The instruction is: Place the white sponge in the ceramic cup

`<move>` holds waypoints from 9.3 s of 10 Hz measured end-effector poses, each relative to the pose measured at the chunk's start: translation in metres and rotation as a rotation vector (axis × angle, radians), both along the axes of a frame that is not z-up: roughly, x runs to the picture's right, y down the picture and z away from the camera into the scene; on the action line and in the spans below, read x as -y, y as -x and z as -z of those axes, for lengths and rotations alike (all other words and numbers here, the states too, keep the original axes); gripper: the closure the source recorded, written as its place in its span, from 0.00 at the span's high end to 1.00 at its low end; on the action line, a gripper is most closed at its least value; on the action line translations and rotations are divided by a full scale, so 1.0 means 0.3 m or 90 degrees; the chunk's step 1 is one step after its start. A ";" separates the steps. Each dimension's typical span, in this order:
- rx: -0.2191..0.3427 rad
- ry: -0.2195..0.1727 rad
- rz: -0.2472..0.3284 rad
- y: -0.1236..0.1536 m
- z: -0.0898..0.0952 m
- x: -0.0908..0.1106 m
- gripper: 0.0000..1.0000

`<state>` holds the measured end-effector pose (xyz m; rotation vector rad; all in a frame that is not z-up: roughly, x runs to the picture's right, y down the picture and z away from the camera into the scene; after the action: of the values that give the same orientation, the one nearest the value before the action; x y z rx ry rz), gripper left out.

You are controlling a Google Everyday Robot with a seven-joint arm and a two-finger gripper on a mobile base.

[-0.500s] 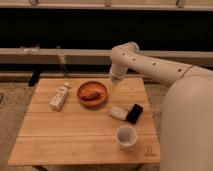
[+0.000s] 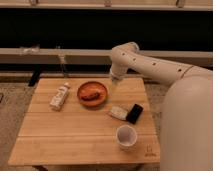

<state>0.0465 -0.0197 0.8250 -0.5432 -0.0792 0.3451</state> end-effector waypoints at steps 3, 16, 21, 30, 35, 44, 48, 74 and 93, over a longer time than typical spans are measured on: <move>0.000 0.000 0.000 0.000 0.000 0.000 0.70; 0.000 0.000 0.000 0.000 -0.001 -0.001 0.70; 0.000 0.000 0.000 0.000 -0.001 -0.001 0.70; 0.000 0.000 0.000 0.000 -0.001 -0.001 0.70; -0.006 0.003 0.003 -0.009 -0.009 0.002 0.70; -0.087 0.111 -0.014 -0.074 -0.067 -0.415 0.70; -0.119 0.123 -0.037 -0.065 -0.166 -0.505 0.70; 0.042 0.069 -0.219 0.028 0.639 -0.428 0.00; 0.010 0.135 -0.319 -0.121 0.533 -0.667 0.80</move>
<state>0.0828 0.1803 0.6650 -0.7348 -0.1965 0.8440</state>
